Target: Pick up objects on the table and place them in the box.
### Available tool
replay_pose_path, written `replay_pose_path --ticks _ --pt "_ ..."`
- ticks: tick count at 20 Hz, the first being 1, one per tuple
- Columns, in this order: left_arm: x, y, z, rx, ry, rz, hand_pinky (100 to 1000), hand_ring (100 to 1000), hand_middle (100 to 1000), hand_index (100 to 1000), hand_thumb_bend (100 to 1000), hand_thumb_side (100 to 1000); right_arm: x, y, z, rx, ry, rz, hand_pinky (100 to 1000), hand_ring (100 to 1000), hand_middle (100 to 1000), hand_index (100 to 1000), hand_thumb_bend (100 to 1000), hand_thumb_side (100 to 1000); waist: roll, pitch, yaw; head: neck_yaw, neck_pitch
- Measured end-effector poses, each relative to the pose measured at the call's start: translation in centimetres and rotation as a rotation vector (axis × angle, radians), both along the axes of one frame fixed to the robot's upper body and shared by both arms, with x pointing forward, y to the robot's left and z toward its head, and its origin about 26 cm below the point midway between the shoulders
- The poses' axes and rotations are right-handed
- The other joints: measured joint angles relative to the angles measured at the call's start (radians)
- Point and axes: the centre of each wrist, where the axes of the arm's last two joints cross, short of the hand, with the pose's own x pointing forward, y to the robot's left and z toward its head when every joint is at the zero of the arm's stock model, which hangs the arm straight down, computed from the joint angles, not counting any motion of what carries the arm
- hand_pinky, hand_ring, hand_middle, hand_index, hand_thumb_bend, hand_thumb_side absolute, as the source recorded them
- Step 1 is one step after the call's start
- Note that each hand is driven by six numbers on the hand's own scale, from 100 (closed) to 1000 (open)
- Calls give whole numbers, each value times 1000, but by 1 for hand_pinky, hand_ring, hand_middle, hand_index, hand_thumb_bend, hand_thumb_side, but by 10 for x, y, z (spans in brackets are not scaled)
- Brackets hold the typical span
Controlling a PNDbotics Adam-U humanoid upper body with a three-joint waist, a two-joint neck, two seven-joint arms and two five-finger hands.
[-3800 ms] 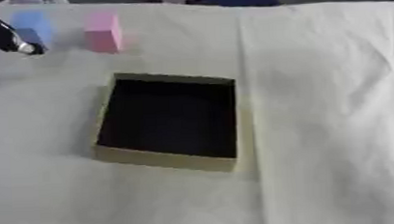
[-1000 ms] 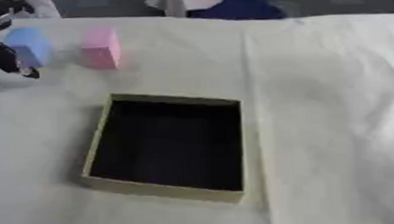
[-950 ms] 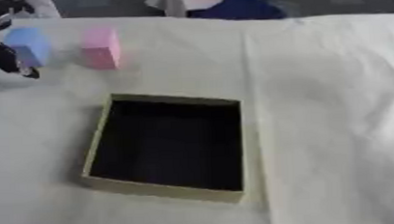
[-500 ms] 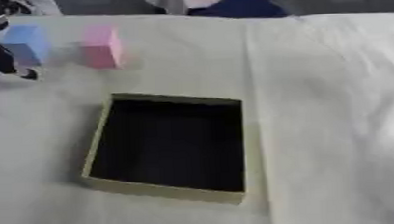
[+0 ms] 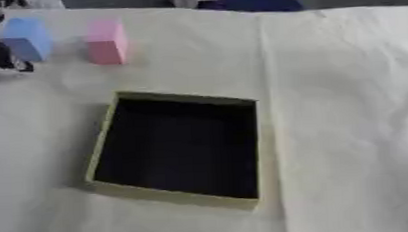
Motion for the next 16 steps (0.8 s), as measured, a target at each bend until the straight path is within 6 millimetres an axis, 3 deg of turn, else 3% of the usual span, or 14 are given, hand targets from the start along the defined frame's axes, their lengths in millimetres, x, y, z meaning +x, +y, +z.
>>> replay_pose_path --ticks 5,10,13,16 --pt "-2 8 3 -79 -9 20 775 904 886 885 577 179 4 -2 4 -6 4 9 786 861 480 716 280 868 -1 17 -1 14 -11" --pt "-3 9 8 -131 -3 10 790 922 939 915 594 191 7 -4 8 -11 6 14 786 861 476 716 284 865 0 29 -5 25 -22" --pt "-4 12 11 -140 -11 22 816 953 923 922 640 222 9 -7 8 -9 9 15 786 861 475 715 285 866 1 36 -6 27 -29" --pt "-6 14 13 -144 -28 41 826 951 915 920 622 232 10 -8 9 -11 11 18 786 860 472 714 286 865 1 41 -7 33 -34"
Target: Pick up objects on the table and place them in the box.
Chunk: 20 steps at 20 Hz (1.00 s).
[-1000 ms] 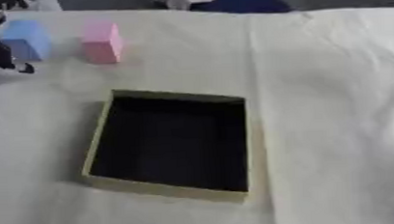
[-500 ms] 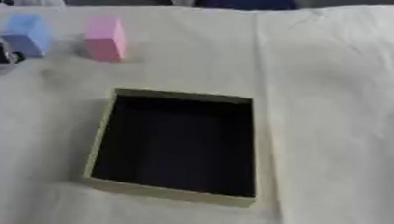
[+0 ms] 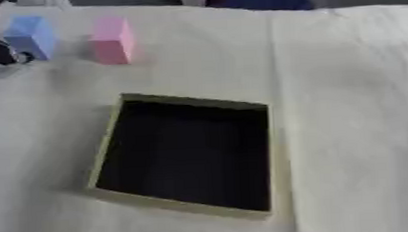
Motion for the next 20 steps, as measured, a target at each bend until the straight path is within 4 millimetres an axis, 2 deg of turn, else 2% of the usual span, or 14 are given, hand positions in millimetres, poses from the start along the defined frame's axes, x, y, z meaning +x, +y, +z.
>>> replay_pose_path --ticks 5,9,11,14,18,20 --pt "-4 7 5 -15 -18 31 840 959 933 930 571 239 1 -3 3 -5 -1 0 786 860 470 714 289 863 9 11 -8 22 -13" --pt "-6 11 6 -35 -16 40 840 959 933 930 571 239 2 -4 5 -7 -3 5 786 860 470 714 289 863 11 14 -12 34 -21" --pt "-7 12 6 -41 -13 45 866 981 969 944 530 268 3 -4 5 -8 -1 6 786 859 465 713 294 857 11 17 -13 37 -21" --pt "-6 20 -1 -76 33 59 891 998 976 948 513 266 4 -5 10 -8 -7 10 786 858 464 713 295 857 13 36 -21 47 -31" --pt "-8 27 -2 -132 78 62 902 1000 972 955 490 251 5 -7 14 -7 -11 16 786 856 460 711 299 853 14 46 -34 58 -49" --pt "-9 28 1 -149 73 62 873 973 916 936 403 221 6 -9 15 -2 -12 17 786 856 459 710 301 851 14 52 -37 60 -56"
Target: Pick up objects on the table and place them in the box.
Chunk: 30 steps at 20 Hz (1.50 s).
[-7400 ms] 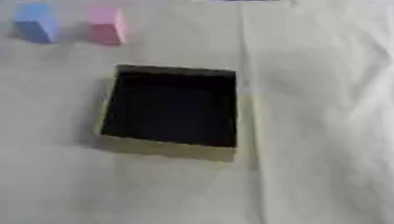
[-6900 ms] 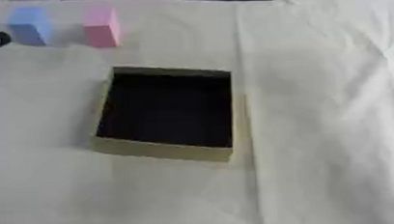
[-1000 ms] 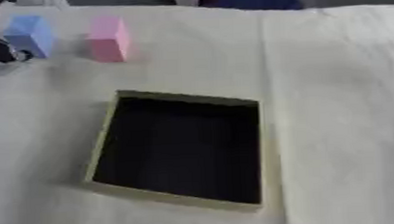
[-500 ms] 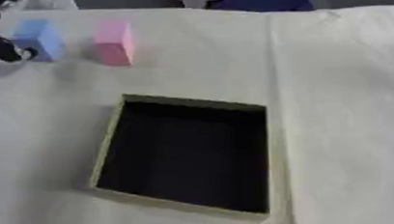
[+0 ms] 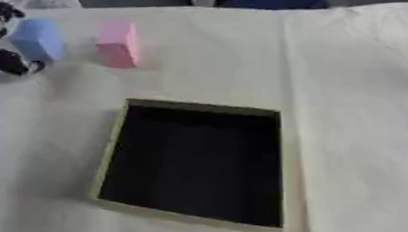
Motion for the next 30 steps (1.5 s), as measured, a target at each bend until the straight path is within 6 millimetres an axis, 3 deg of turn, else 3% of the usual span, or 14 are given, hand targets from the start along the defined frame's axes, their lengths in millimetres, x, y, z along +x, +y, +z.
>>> replay_pose_path --ticks 4,8,11,12,13,16,23,30 --pt "-1 -2 3 -18 -39 -9 791 866 801 903 356 204 2 -3 0 7 7 6 786 856 456 710 304 848 -3 8 -1 0 -1" --pt "0 -3 3 -24 -62 -22 680 691 619 791 352 181 4 -5 -1 15 12 13 787 857 455 710 304 846 -3 9 -1 -4 -1" --pt "1 -3 1 -31 -79 -30 625 608 572 753 337 148 4 -6 -2 18 13 15 788 857 455 710 300 844 -2 9 -2 -8 0" --pt "1 -5 0 -35 -88 -35 621 603 566 749 289 161 4 -6 -2 18 13 16 788 857 456 710 315 853 -2 9 -2 -10 1" --pt "2 -5 -1 -38 -99 -39 618 596 560 745 325 130 4 -7 -2 18 13 16 788 857 456 711 300 843 -2 9 -2 -12 2" --pt "2 -8 -1 -37 -144 -51 593 567 533 729 323 100 3 -8 -6 18 19 12 788 857 458 711 296 844 3 3 1 -22 11" --pt "2 -22 0 -23 -192 -124 597 578 544 738 313 100 -2 -3 -22 11 29 3 788 855 466 714 282 850 15 -65 6 -46 62" --pt "-1 -69 7 74 -159 -350 592 586 550 735 394 100 -11 12 -38 -1 33 -12 788 853 477 717 273 858 21 -145 22 -80 144"
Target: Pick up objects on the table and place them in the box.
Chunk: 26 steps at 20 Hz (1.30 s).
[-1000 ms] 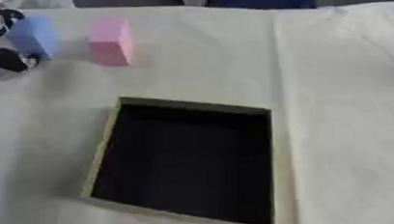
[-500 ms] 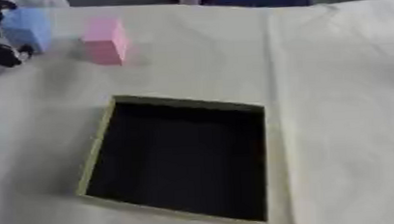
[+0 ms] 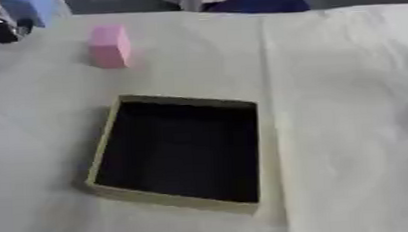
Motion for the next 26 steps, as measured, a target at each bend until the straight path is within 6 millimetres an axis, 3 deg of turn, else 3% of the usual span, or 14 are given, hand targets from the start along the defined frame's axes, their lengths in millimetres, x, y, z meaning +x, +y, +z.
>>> replay_pose_path --ticks 6,9,14,20,26 --pt "-6 -56 -9 101 10 -246 594 592 554 733 409 100 -10 14 -11 -3 4 -12 788 851 485 718 265 863 1 -58 2 -21 55" --pt "-12 -84 -23 140 19 -373 593 595 557 734 429 100 -15 22 -15 0 6 -17 788 850 488 719 262 863 1 -80 -4 -27 70" --pt "-28 -121 -43 176 27 -550 592 591 552 732 385 100 -24 32 -18 2 5 -25 788 850 490 719 262 861 5 -109 -11 -31 92" --pt "-57 -155 -58 198 67 -702 587 601 559 729 419 100 -32 40 -22 2 13 -39 787 849 494 719 263 857 17 -136 -12 -31 114" --pt "-89 -174 -78 239 157 -764 589 607 566 730 379 132 -39 45 -24 -2 16 -51 786 848 495 719 268 853 20 -156 -16 -26 123"
